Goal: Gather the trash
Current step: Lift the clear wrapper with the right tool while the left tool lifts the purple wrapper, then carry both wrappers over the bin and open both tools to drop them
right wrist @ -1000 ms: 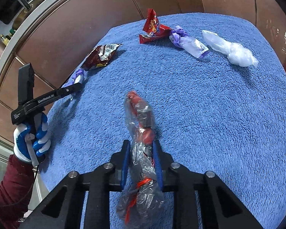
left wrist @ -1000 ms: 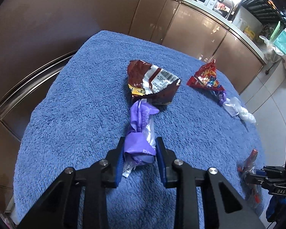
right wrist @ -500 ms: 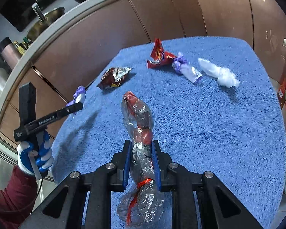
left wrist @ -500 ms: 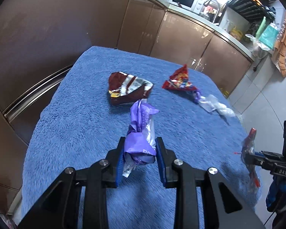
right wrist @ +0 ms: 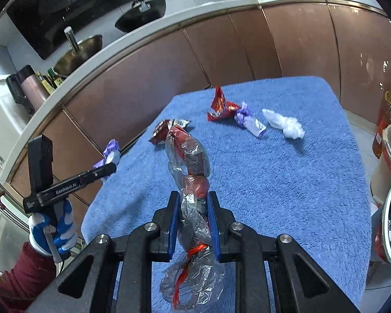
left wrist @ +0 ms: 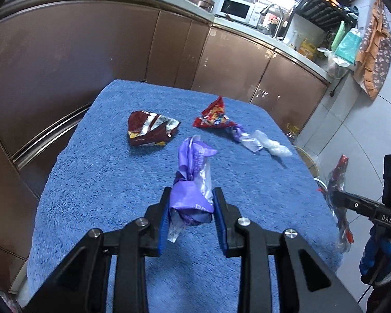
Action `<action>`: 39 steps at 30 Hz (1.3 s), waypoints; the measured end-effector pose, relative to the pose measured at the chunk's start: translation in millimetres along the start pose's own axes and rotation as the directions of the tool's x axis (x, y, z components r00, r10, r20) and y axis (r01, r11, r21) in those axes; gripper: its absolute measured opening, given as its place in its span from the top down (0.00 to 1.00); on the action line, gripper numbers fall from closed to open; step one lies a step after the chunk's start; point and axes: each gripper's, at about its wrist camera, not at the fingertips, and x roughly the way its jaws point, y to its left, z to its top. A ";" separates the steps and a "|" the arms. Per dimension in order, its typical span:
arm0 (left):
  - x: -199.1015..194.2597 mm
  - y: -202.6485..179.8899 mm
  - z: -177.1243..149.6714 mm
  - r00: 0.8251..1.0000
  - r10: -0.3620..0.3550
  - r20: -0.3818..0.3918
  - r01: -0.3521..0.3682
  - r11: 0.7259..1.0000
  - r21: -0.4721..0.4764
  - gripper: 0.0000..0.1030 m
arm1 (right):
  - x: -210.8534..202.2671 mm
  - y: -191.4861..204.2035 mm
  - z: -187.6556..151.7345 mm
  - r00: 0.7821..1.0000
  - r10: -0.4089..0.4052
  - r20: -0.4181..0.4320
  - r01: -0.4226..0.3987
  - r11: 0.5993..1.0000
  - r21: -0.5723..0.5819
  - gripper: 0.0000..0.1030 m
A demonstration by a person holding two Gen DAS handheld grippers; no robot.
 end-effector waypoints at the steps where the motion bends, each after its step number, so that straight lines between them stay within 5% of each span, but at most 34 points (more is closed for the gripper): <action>1: -3.1 -4.4 0.1 1.000 -0.002 0.005 0.002 1.000 0.005 0.73 | -5.5 0.6 -0.2 1.000 0.002 0.014 -0.002 1.000 -0.001 0.81; 20: -39.0 -105.7 9.5 0.995 -0.085 0.047 0.077 0.986 0.151 0.73 | -86.2 -23.7 -5.5 0.973 -0.014 0.232 0.004 0.999 0.041 0.81; 30: -7.4 -182.3 20.9 0.985 -0.172 -0.019 0.171 0.950 0.260 0.73 | -120.9 -69.2 -15.0 0.944 -0.096 0.316 0.054 0.989 0.141 0.81; 39: 51.1 -263.0 34.3 0.962 -0.237 -0.134 0.270 0.897 0.349 0.73 | -147.5 -131.4 -30.6 0.900 -0.258 0.352 0.165 0.948 0.272 0.81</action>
